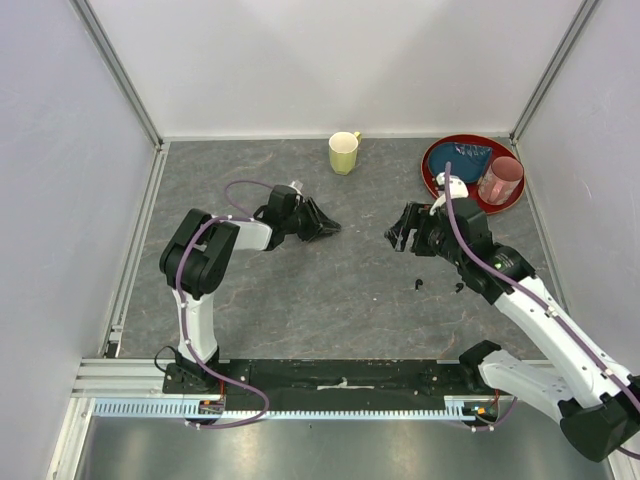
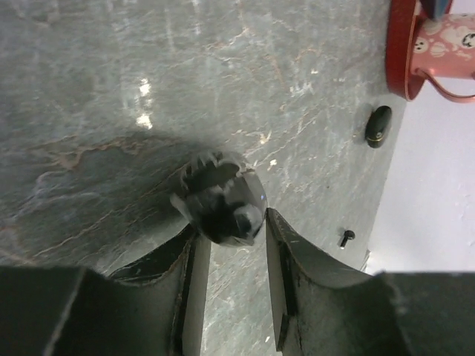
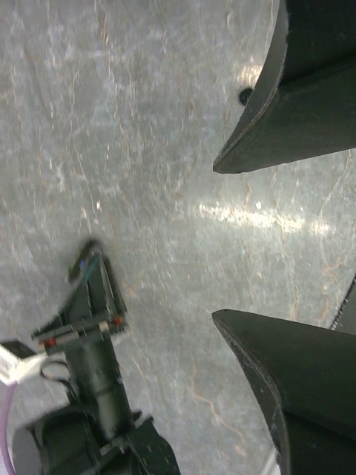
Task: Insert the wireless bluetooth earbuds into the charging case
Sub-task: Place the charging case at the center of the board.
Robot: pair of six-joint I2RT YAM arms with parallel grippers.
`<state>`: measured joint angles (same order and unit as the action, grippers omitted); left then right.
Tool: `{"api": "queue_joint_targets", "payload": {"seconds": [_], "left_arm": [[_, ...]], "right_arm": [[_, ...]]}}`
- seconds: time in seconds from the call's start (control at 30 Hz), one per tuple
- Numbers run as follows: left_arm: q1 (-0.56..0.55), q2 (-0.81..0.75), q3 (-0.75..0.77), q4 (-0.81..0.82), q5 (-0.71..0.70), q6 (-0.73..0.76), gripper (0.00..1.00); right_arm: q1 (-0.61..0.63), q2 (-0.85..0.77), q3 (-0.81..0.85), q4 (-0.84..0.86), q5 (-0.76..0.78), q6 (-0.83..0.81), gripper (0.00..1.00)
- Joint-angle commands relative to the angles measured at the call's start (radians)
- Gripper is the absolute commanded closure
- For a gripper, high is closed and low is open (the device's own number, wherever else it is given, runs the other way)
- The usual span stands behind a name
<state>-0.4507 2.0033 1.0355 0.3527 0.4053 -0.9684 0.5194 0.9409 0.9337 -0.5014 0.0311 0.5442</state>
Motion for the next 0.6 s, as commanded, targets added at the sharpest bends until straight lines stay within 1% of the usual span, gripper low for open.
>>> {"api": "queue_joint_targets", "payload": {"seconds": [0.0, 0.07, 0.1, 0.23, 0.3, 0.43, 0.53, 0.57], "left_arm": [[0.007, -0.037, 0.018, -0.076, -0.049, 0.091, 0.58], [0.009, -0.054, 0.002, -0.089, -0.065, 0.103, 0.57], [0.010, -0.070, -0.006, -0.099, -0.081, 0.115, 0.54], [0.015, -0.112, -0.035, -0.145, -0.106, 0.166, 0.50], [0.020, -0.130, -0.043, -0.168, -0.129, 0.197, 0.49], [0.023, -0.230, -0.106, -0.190, -0.172, 0.240, 0.48], [0.023, -0.288, -0.143, -0.210, -0.174, 0.280, 0.48], [0.023, -0.334, -0.153, -0.215, -0.174, 0.289, 0.47]], "right_arm": [[-0.060, 0.042, 0.028, -0.042, 0.096, -0.027, 0.17], [-0.091, 0.073, 0.031, -0.048, 0.107, -0.017, 0.13], [-0.126, 0.094, 0.033, -0.048, 0.104, -0.013, 0.10], [-0.222, 0.150, 0.042, -0.043, 0.070, -0.006, 0.06], [-0.283, 0.182, 0.040, -0.032, 0.056, -0.003, 0.05], [-0.392, 0.249, 0.024, 0.029, 0.006, 0.002, 0.02], [-0.453, 0.323, 0.028, 0.046, 0.050, 0.017, 0.02], [-0.469, 0.343, 0.030, 0.056, 0.059, 0.022, 0.02]]}}
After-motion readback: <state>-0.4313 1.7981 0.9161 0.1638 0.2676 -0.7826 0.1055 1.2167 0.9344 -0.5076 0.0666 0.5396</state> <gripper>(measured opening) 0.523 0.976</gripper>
